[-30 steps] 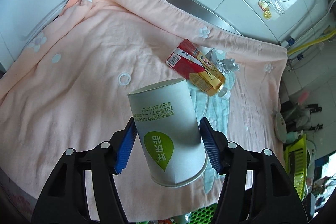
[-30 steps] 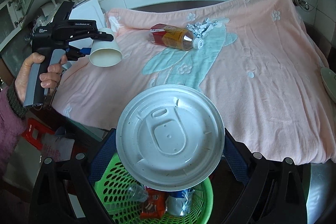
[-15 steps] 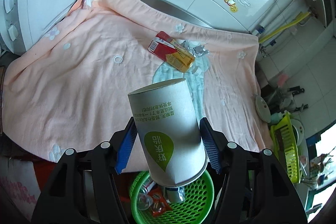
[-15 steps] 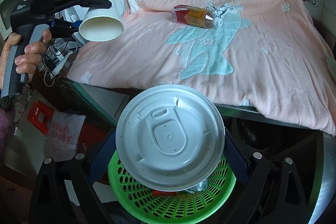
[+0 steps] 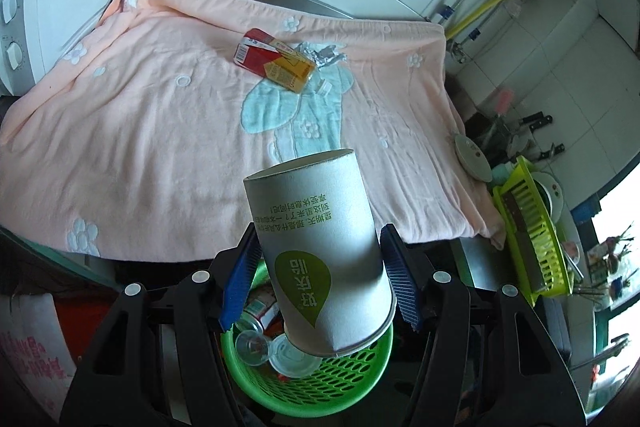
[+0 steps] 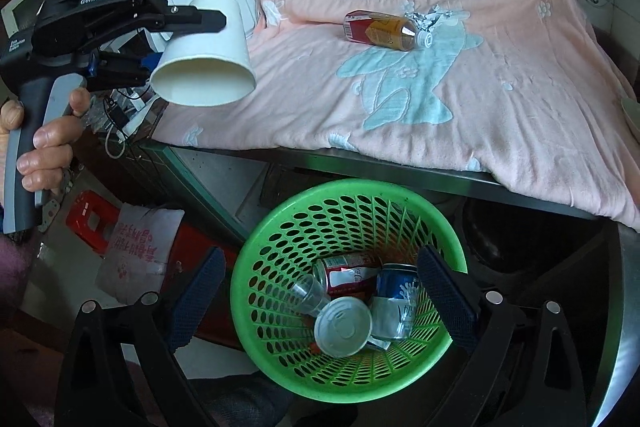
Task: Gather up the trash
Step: 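Carry the paper cup over the basket with left gripper while right gripper drops the lid in, then open the left gripper over the basket to drop the paper cup, then move both grippers back over the towel toward the remaining items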
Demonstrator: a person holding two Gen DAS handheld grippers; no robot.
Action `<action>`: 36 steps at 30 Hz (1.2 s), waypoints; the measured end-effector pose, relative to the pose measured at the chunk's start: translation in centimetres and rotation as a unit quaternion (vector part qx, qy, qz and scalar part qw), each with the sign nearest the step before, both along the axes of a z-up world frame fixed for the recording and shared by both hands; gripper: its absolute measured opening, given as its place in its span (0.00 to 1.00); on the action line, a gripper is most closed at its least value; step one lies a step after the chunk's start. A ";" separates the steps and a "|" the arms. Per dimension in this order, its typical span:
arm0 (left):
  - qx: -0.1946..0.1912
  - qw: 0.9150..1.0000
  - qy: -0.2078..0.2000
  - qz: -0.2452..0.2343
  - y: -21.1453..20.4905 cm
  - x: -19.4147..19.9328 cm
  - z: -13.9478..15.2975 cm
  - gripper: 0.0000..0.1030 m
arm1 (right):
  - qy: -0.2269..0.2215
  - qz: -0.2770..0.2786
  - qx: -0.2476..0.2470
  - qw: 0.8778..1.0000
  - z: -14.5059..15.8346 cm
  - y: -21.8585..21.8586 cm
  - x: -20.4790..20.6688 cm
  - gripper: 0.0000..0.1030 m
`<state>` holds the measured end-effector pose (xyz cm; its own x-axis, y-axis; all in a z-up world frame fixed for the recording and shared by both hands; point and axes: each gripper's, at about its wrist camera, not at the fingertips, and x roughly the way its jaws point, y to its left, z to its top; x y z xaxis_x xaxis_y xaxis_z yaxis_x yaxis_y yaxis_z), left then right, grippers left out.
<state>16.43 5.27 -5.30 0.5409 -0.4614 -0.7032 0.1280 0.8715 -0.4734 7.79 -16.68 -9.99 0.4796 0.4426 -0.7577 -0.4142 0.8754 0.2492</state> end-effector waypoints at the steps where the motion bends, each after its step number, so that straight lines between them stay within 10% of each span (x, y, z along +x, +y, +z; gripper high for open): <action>1: 0.002 1.000 0.002 -0.007 -0.4 -0.3 -0.3 0.58 | -0.003 -0.004 0.001 1.000 0.2 -0.3 -0.2 0.91; 19: 0.045 0.995 0.024 -0.086 -6.4 -2.2 -3.0 0.70 | -0.027 -0.080 0.025 0.996 2.2 -5.6 -1.1 0.91; 36: 0.046 0.998 0.016 -0.050 -4.2 -0.4 -1.8 0.78 | -0.039 -0.070 0.021 0.997 3.4 -5.2 2.1 0.91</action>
<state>16.03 1.07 -7.06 0.4721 -0.4451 -0.7609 0.2022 0.8949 -0.3979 9.94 -21.89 -6.58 0.5955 0.3976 -0.6981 -0.3077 0.9156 0.2590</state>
